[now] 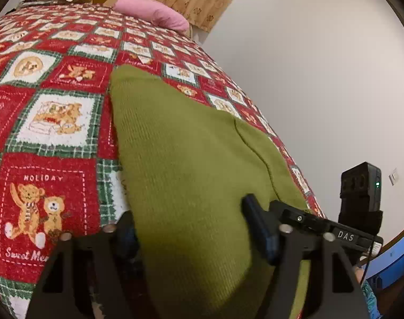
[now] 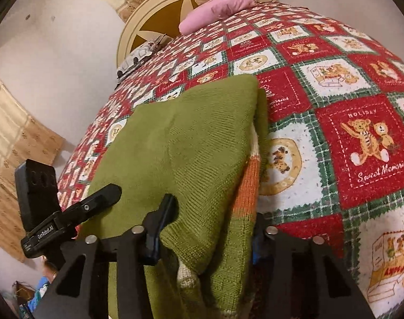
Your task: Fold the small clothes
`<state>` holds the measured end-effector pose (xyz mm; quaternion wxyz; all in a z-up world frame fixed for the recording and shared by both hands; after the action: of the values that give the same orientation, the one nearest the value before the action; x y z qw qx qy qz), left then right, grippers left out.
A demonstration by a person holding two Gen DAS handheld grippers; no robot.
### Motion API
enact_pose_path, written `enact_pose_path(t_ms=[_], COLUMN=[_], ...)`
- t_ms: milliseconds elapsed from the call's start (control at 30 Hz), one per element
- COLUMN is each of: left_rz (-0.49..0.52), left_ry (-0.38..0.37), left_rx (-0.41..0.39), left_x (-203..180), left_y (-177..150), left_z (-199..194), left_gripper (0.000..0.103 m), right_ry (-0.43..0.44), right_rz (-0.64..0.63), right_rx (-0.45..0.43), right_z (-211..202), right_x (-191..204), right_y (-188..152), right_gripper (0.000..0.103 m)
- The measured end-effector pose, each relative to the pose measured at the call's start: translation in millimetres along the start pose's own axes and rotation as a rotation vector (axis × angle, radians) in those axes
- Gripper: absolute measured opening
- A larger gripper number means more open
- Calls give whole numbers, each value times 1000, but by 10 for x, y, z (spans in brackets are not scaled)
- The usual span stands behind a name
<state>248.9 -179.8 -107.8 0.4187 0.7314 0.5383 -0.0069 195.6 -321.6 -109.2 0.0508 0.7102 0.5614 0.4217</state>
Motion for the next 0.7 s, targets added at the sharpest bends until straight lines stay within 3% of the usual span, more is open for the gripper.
enact_pose_path(t_ms=[100, 200, 300, 700], left_rz=[4, 21, 47, 133], left_ry=[15, 49, 70, 58], left_rx=[-21, -39, -55, -59], left_x=[-3, -52, -123, -574], left_y=[17, 28, 9, -315], left_z=[-48, -144, -253, -846], left_gripper=[52, 45, 42, 42], right_ry=[-71, -191, -259, -322], right_rz=[-40, -131, -187, -276], right_rx=[-24, -63, -104, -254], right_z=[-29, -113, -250, -1102], right_x=[82, 279, 462, 1153], right_y=[16, -22, -31, -438], right_gripper=[37, 31, 28, 27])
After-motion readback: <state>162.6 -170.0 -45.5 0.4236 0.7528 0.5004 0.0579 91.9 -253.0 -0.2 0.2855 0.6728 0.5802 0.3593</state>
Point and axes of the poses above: each gripper's, at about its wrist camera, not at the fingertips, and z roughly the way its jaws point, x to its left, y to its top, the point moved 8 cm from there along z, roughly the way its jaws point, and after that the axes turned 6 degrees about y, right-handed, at the moved point
